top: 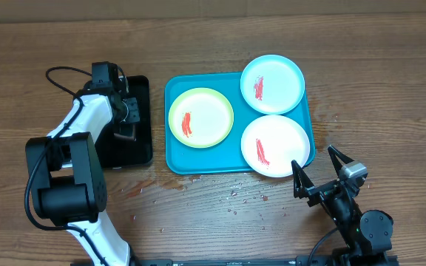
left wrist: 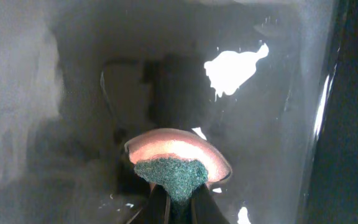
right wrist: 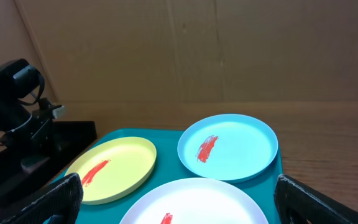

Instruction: Clean dirty plates on tray and stack at the side

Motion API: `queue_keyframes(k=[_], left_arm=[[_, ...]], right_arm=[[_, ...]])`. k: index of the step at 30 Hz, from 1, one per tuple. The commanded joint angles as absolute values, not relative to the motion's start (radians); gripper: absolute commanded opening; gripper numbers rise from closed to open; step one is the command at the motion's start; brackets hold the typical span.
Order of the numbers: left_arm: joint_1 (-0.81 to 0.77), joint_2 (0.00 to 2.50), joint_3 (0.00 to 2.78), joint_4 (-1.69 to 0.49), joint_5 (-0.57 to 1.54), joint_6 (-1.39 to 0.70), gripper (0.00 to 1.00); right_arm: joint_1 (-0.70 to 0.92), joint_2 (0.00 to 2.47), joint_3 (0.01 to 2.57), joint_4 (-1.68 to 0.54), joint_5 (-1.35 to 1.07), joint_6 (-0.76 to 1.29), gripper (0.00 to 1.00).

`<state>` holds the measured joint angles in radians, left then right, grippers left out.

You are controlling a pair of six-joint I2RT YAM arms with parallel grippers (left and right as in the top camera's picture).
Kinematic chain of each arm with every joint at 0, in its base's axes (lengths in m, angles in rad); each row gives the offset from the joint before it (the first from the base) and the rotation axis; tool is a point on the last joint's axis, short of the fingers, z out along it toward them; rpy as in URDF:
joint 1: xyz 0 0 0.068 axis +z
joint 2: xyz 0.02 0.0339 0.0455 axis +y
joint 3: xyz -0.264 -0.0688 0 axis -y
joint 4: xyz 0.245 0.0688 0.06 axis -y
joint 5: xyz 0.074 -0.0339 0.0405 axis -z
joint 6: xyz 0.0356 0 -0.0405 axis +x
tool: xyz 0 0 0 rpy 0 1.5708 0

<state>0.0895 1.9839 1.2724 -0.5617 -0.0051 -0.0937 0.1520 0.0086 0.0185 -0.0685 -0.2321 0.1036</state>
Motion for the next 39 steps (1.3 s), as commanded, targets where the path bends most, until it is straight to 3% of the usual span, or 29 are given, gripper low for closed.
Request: queue_keyframes(k=[1,11,17,23,32,39], left_arm=[[0.091,1.942,1.287,-0.603,-0.011,-0.09,0.04],[0.091,1.657,1.293,-0.697,-0.01,-0.09,0.04],[0.091,1.54,1.293,-0.773,-0.004,-0.09,0.04],[0.091,1.498,1.293,-0.822,0.039,-0.09,0.04],[0.084,1.495,1.293,-0.848,0.133,-0.09,0.04],[0.004,1.473,1.293,-0.831,0.131,-0.084,0.04]], right_arm=[[0.158,0.004,0.008,-0.062,-0.236,0.097,1.0],[0.158,0.004,0.008,-0.057,-0.241,0.11,1.0],[0.158,0.004,0.008,-0.053,-0.439,0.491,1.0],[0.158,0.004,0.008,-0.028,-0.477,0.775,1.0],[0.158,0.073,0.099,-0.018,-0.518,0.546,1.0],[0.158,0.446,0.387,-0.184,-0.498,0.297,1.0]])
